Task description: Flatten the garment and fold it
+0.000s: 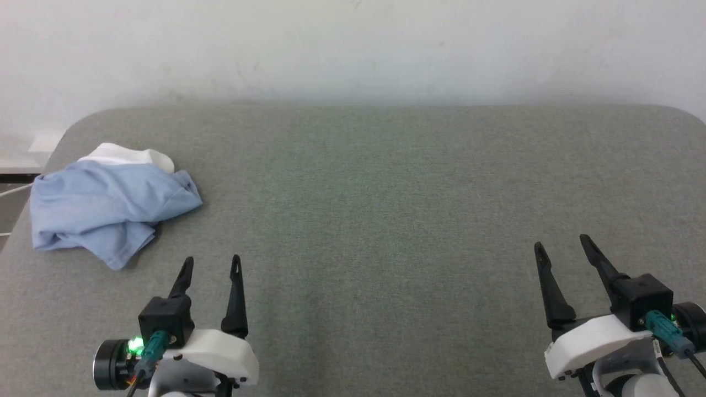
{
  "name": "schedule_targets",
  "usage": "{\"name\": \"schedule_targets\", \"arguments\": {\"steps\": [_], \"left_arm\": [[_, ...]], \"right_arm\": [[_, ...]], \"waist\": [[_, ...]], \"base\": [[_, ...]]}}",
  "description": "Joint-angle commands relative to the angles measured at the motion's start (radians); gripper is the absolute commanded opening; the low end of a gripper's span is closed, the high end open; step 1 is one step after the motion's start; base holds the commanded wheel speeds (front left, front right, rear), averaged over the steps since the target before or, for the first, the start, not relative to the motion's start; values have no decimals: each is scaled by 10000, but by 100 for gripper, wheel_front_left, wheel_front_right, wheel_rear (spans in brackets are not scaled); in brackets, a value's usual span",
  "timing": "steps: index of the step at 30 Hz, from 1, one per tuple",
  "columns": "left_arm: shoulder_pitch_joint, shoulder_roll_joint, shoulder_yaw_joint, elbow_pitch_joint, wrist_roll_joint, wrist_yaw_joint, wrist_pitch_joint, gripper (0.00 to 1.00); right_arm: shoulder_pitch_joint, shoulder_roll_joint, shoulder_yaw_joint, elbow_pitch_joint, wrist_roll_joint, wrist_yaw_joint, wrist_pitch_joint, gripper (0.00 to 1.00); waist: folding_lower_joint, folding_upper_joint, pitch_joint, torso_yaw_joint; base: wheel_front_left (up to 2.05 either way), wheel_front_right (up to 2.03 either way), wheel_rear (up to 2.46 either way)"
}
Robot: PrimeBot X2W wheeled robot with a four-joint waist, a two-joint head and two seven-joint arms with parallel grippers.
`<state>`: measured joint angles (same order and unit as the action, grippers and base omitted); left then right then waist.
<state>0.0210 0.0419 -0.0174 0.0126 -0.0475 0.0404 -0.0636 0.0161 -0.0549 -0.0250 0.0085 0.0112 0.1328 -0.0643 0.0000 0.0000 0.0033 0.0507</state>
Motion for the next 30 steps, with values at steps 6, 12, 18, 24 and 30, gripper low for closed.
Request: {"name": "schedule_targets", "arguments": {"steps": [6,12,18,24,30], "left_arm": [[162,27,-13,-35,-163,162,-220,100],[210,31,-36,-91,-219,232,-344,100],[309,35,-87,-141,-283,330,-470,100],[370,39,-166,-138,-330,405,-596,100],[442,43,-175,-142,-366,424,-721,100]], "right_arm": [[43,15,30,-8,40,-7,-214,100],[57,18,167,-8,-61,-8,-339,100],[84,20,199,39,-70,-9,-465,100],[120,22,234,126,-48,-10,-590,100],[119,25,286,193,-23,-11,-716,100]], "waist": [[0,0,-21,390],[0,0,-29,740],[0,0,-54,1104],[0,0,-88,1511],[0,0,-113,1895]], "base": [[0,0,0],[0,0,0],[0,0,0],[0,0,0],[0,0,0]]}}
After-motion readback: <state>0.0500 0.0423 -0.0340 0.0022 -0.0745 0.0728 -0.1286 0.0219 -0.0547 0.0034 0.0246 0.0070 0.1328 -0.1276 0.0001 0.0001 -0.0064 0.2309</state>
